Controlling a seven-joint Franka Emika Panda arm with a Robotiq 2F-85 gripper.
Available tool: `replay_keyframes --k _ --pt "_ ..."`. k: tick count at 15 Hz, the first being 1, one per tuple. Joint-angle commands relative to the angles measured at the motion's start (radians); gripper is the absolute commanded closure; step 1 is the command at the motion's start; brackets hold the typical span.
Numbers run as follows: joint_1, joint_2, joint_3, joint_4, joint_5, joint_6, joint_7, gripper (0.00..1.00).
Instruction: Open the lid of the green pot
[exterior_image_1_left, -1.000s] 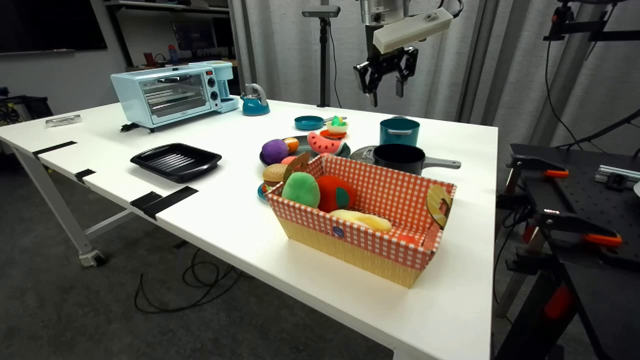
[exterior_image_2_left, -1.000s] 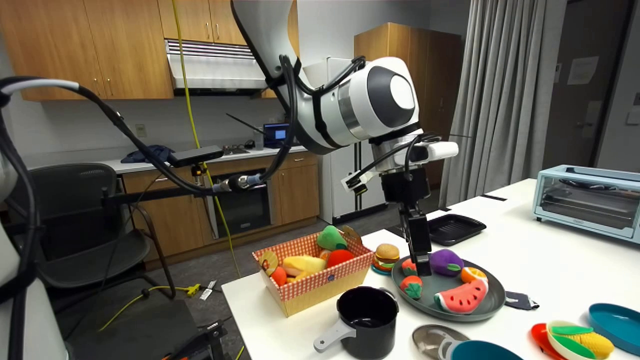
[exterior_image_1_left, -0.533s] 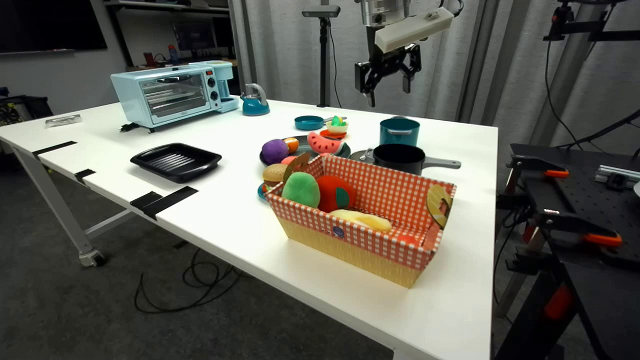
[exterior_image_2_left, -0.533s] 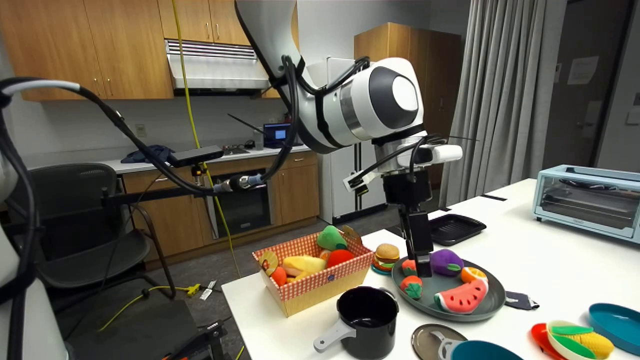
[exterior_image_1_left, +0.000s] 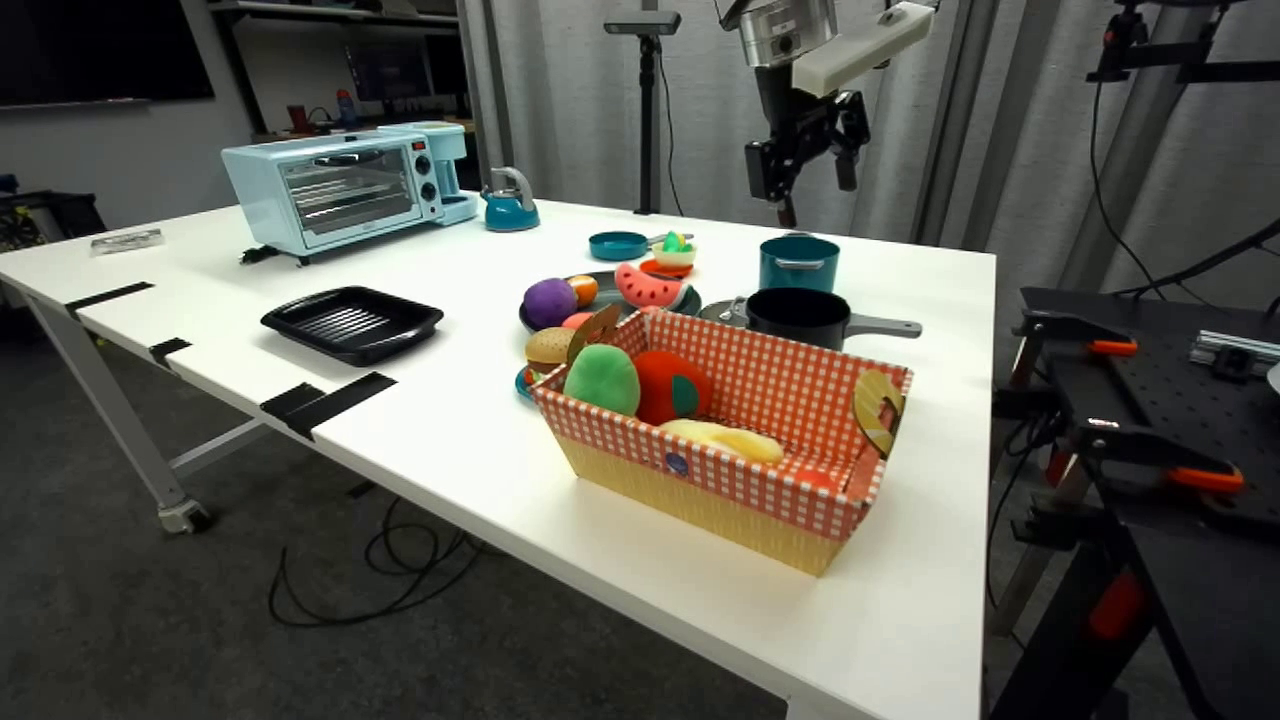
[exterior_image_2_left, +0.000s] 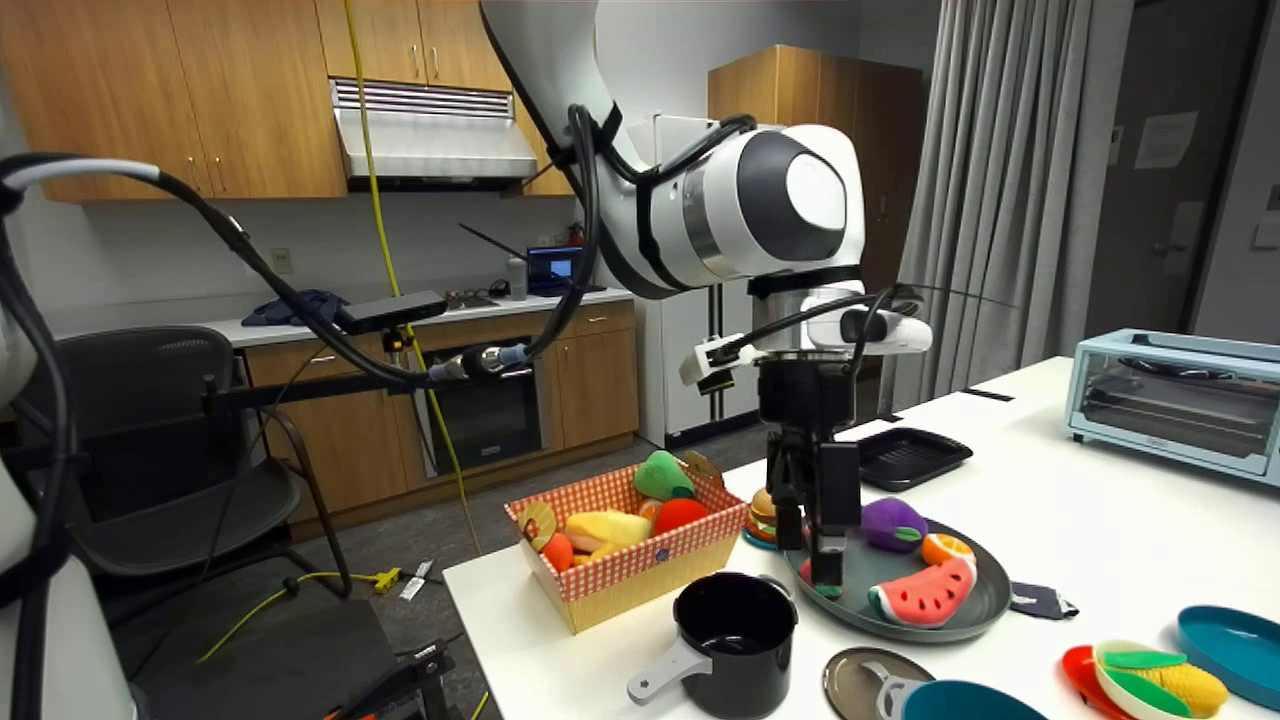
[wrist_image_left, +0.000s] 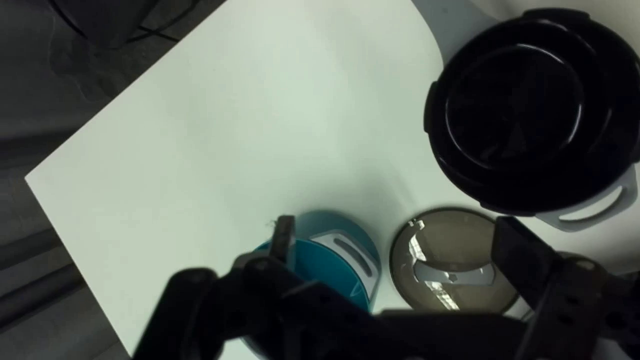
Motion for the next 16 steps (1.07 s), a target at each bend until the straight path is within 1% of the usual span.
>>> replay_keyframes --k 1,5,8,9,10,16 --pt "-0.012 -0.040 0.004 -0.015 -0.017 -0.099 -0.118 0.00" --pt "-0.014 -0.078 -0.001 -0.055 -0.082 -0.163 -0.181 0.00" --pt "-0.021 -0.110 0.001 -0.093 -0.124 -0.191 -0.258 0.00" --pt "-0.026 -0.125 0.002 -0.111 -0.134 -0.196 -0.304 0.00" --pt "-0.021 -0.059 0.009 -0.058 -0.107 -0.175 -0.235 0.00" --pt "-0.021 -0.056 0.012 -0.061 -0.108 -0.175 -0.240 0.00"
